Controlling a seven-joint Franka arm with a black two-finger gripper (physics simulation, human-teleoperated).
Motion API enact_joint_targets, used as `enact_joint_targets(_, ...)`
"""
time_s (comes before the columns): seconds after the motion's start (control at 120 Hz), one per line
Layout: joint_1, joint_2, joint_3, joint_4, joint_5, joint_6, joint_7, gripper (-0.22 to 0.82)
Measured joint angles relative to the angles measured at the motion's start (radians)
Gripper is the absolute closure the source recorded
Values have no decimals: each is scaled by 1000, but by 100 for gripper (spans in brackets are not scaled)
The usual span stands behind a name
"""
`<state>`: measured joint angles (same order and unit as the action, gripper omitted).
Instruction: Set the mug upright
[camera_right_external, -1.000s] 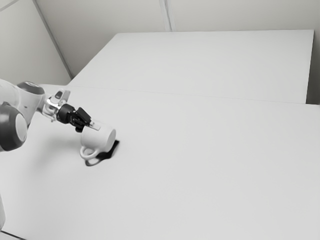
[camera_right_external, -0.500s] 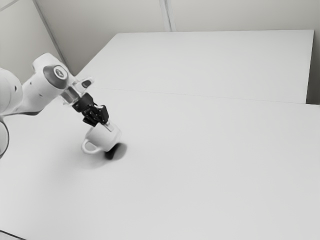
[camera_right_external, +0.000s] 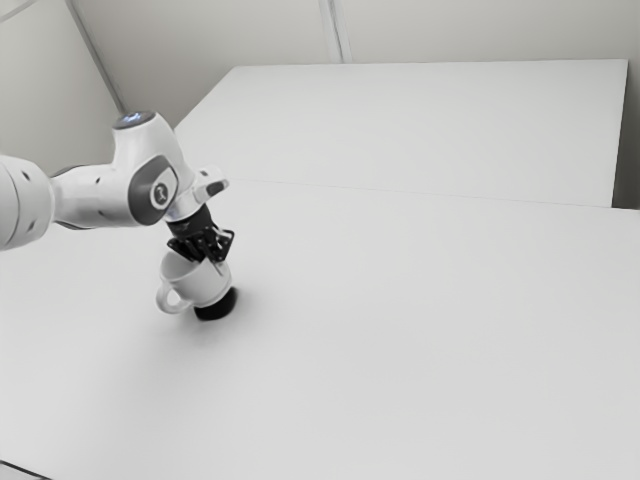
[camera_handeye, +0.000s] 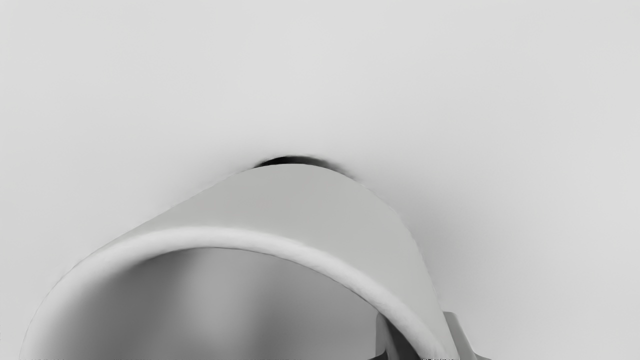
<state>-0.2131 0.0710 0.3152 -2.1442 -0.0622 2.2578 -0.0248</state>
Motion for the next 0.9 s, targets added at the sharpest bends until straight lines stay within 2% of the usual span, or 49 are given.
enact_joint_targets(0.3, -28, -18, 1, -61, 102, 25, -243, 77)
enact_joint_targets(0.458, -48, -28, 1, -65, 115, -19, -344, 77)
enact_joint_targets(0.9, -64, 10, -3, -66, 113, -90, -521, 77)
